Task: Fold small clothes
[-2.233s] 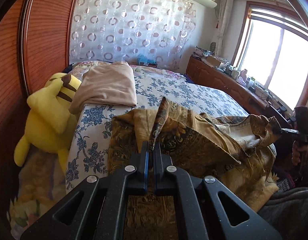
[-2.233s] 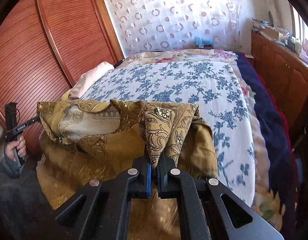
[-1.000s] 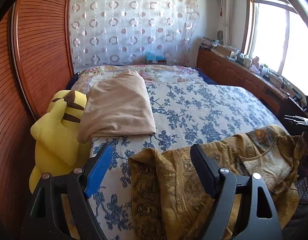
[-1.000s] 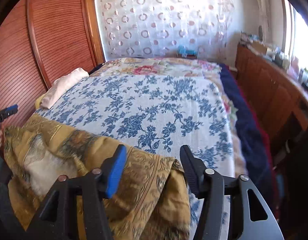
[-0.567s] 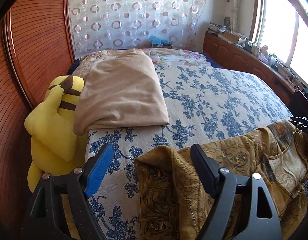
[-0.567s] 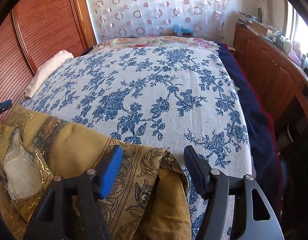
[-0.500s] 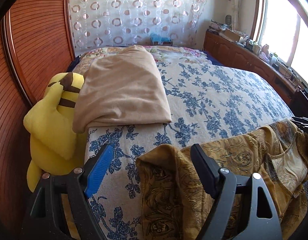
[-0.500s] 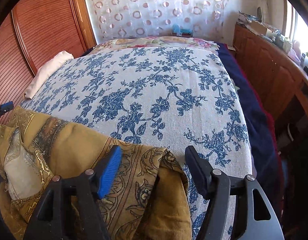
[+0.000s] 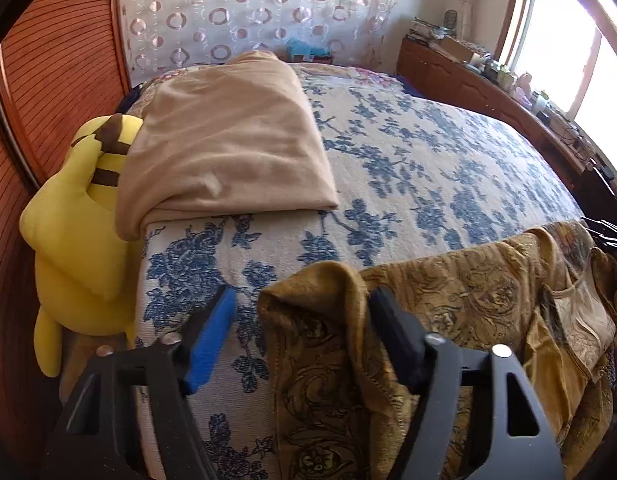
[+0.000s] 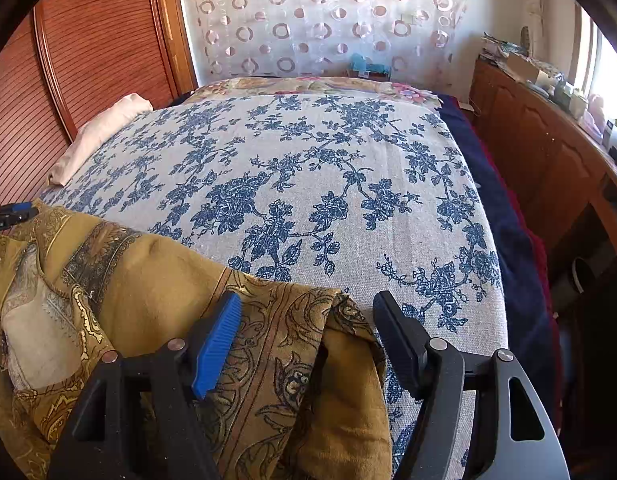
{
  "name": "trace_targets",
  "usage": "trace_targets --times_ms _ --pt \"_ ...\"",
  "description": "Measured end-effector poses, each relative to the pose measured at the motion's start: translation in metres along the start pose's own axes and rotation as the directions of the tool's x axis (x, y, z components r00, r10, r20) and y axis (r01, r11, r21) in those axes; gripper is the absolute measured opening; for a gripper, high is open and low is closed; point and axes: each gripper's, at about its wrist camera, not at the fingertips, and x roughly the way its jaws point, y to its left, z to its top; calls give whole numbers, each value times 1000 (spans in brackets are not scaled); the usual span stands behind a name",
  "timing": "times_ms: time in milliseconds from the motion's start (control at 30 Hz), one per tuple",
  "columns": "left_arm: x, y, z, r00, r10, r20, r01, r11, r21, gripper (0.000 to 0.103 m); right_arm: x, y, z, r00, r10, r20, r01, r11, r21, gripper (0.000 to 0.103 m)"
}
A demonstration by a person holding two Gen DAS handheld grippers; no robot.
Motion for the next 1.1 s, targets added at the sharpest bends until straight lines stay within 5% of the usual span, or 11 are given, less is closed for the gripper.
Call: trace_targets --times_ms 200,367,433,600,867,1033,1100 --pt "-3 -8 -2 997 -72 -1 72 997 12 25 0 -3 1 1000 17 -3 -17 999 28 71" --pt "-5 -12 -3 996 -93 4 93 996 17 11 -2 7 1 1000 19 -22 -20 999 -26 32" --pt "-13 -16 -4 995 -93 33 92 996 22 10 -5 3 0 996 81 -22 -80 997 22 17" --pt "-56 -24 -6 980 -125 152 125 992 11 9 -38 0 -6 984 166 59 -171 982 85 11" --pt "-144 -53 -1 922 -182 343 165 983 77 9 -146 15 4 952 135 275 -139 990 -6 10" --pt "-201 -63 5 856 -213 471 180 977 114 8 -210 26 12 913 129 386 -114 992 -62 9" --pt "-225 -65 10 817 -198 541 161 980 116 8 -237 30 16 887 132 443 -111 991 -74 9"
